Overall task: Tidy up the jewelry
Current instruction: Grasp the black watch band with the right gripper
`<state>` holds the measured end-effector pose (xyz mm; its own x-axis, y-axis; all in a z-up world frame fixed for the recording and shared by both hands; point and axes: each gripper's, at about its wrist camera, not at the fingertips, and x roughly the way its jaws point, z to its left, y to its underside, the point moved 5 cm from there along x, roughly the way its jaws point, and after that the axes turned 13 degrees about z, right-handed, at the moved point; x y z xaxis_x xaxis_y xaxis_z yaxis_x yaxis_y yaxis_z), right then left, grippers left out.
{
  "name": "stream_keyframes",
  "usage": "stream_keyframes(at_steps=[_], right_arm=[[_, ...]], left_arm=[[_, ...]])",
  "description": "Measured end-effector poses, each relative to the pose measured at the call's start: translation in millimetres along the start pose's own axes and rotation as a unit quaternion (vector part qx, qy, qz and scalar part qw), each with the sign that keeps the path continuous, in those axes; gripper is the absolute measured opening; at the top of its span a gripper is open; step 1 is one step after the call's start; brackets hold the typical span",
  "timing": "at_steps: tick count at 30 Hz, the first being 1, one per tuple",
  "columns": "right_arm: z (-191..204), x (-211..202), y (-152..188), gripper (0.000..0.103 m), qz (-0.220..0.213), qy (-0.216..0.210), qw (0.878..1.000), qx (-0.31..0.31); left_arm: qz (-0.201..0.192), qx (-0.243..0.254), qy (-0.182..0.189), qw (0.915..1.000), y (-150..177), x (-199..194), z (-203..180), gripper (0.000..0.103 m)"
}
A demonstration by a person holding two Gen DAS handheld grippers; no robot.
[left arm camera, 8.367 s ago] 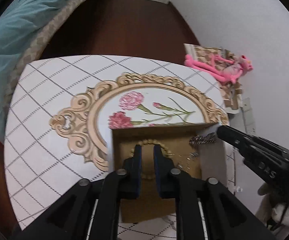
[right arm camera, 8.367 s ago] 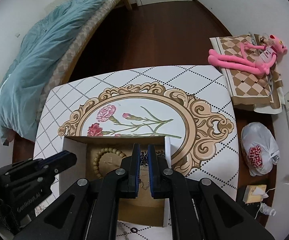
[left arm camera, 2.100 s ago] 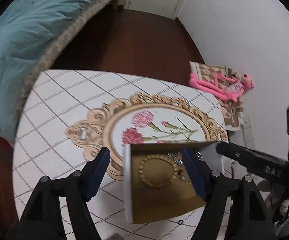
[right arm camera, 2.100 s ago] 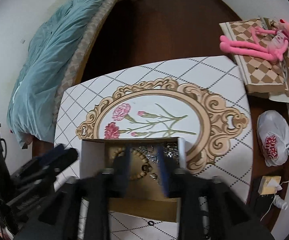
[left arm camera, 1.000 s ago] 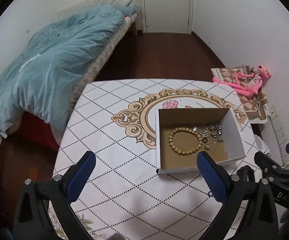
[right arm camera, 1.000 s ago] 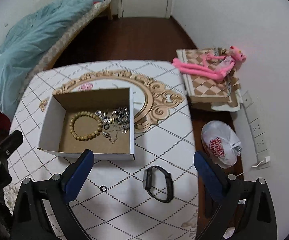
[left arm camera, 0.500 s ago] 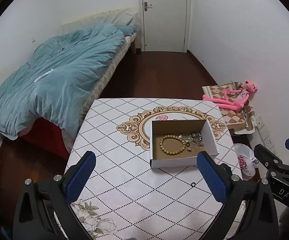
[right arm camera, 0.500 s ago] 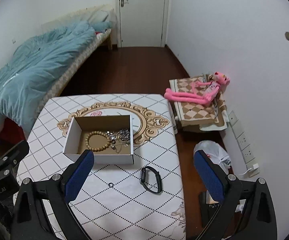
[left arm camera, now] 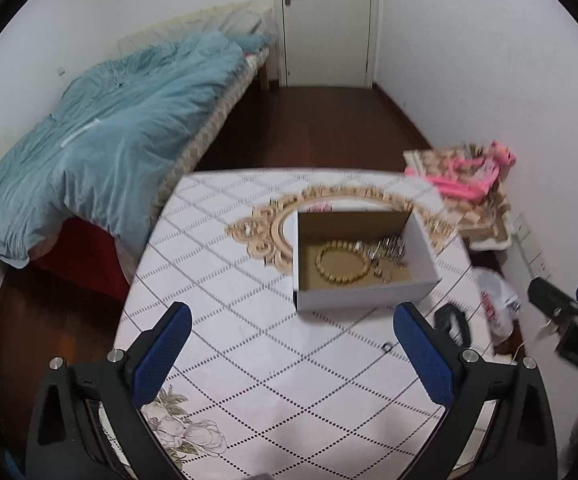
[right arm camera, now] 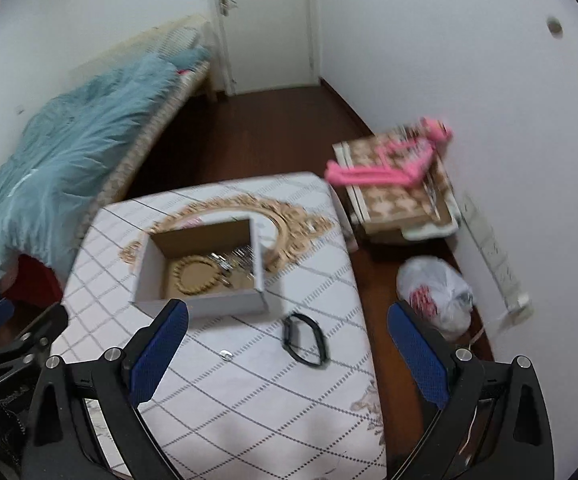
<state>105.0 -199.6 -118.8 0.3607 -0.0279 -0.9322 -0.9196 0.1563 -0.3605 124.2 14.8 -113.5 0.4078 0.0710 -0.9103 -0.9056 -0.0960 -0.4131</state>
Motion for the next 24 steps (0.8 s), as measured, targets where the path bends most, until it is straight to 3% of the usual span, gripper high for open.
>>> stream_keyframes(at_steps=[7,9,13,15,18,20,24], right_arm=[[-44,101,21,0.101,0.095,-0.011,0.994,0.053],[-51,128,26,0.096,0.115,-0.015,0.991,0.064],[-56,162,29,0.072,0.133,-0.015,0.989,0.064],[-53,173,28,0.066,0.131,-0.017,0.990,0.053],[-47,180,26,0.047,0.116,-0.001,0.993,0.028],[-41,182,25,0.009,0.110,0.000,0.994,0.012],[-44,179,25,0.006,0.101,0.005,0.995,0.011]], left_arm=[[0.074,0.017,-0.015,0.9970,19,72,-17,0.103],[0.093,0.020,-0.016,0.9954,24,90,-21,0.103],[0.121,0.029,-0.018,0.9921,28,117,-30,0.103],[0.131,0.035,-0.015,0.9906,29,128,-37,0.103],[0.140,0.043,-0.009,0.9892,30,137,-47,0.103],[0.147,0.050,-0.001,0.9879,32,143,-57,0.103],[0.153,0.060,0.012,0.9863,35,151,-74,0.103]])
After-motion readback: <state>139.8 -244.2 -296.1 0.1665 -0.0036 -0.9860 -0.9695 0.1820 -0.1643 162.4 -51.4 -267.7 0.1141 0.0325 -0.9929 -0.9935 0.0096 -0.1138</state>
